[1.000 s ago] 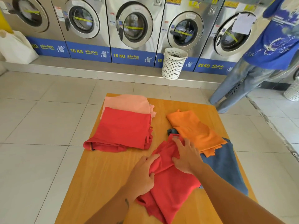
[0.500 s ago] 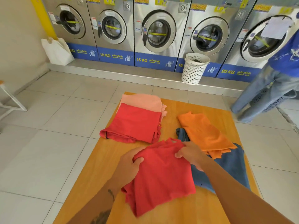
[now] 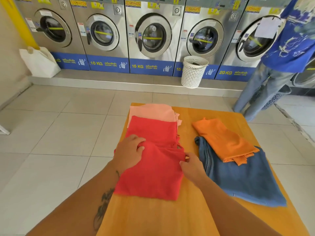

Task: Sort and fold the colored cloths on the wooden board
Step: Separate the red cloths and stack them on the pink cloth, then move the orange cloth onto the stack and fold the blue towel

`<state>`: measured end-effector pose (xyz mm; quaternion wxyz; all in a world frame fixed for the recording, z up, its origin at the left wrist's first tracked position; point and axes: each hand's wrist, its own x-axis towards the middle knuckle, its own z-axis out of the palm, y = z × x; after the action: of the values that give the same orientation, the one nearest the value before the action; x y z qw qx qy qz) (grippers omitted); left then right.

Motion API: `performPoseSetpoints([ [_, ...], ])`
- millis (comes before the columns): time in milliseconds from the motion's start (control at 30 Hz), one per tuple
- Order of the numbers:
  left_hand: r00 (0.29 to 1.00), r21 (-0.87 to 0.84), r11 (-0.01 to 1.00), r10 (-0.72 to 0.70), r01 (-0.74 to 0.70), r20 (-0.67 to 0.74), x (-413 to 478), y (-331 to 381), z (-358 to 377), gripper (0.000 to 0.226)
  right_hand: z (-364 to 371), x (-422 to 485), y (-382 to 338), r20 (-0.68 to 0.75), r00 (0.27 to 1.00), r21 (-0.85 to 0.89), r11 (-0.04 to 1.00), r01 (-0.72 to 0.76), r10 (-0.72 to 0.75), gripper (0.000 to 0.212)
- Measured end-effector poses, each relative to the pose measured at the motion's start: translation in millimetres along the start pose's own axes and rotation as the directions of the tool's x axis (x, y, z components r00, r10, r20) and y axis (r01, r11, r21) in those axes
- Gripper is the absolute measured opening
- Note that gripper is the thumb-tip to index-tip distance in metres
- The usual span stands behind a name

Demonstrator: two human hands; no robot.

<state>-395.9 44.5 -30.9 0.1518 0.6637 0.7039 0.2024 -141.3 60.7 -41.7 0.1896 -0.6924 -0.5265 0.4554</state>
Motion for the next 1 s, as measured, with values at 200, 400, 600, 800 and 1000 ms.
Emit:
performPoseSetpoints([
  [200,0.974,0.199,0.963,0.203,-0.180,-0.104,-26,4,37,0.040,25,-14,-5,-0.057,0.987,-0.195,0.971,0.135,-0.149,0.084],
  [400,0.993,0.226,0.967,0.107,-0.117,0.058,-69,-26,75,0.052,25,-13,2,0.129,0.984,-0.393,0.904,0.166,-0.124,0.096],
  [600,0.997,0.136,0.988,0.076,-0.073,-0.018,-62,-20,67,0.049,-9,-8,1,0.119,0.984,-0.318,0.934,0.162,-0.130,0.083],
  [800,0.974,-0.078,0.989,0.111,-0.128,-0.195,-27,35,60,0.045,-89,2,11,-0.139,0.986,-0.171,0.983,0.067,-0.091,0.060],
  [1000,0.966,-0.143,0.959,0.228,-0.244,-0.120,25,126,84,0.050,-153,19,40,-0.417,0.894,0.056,0.987,-0.151,0.161,0.054],
])
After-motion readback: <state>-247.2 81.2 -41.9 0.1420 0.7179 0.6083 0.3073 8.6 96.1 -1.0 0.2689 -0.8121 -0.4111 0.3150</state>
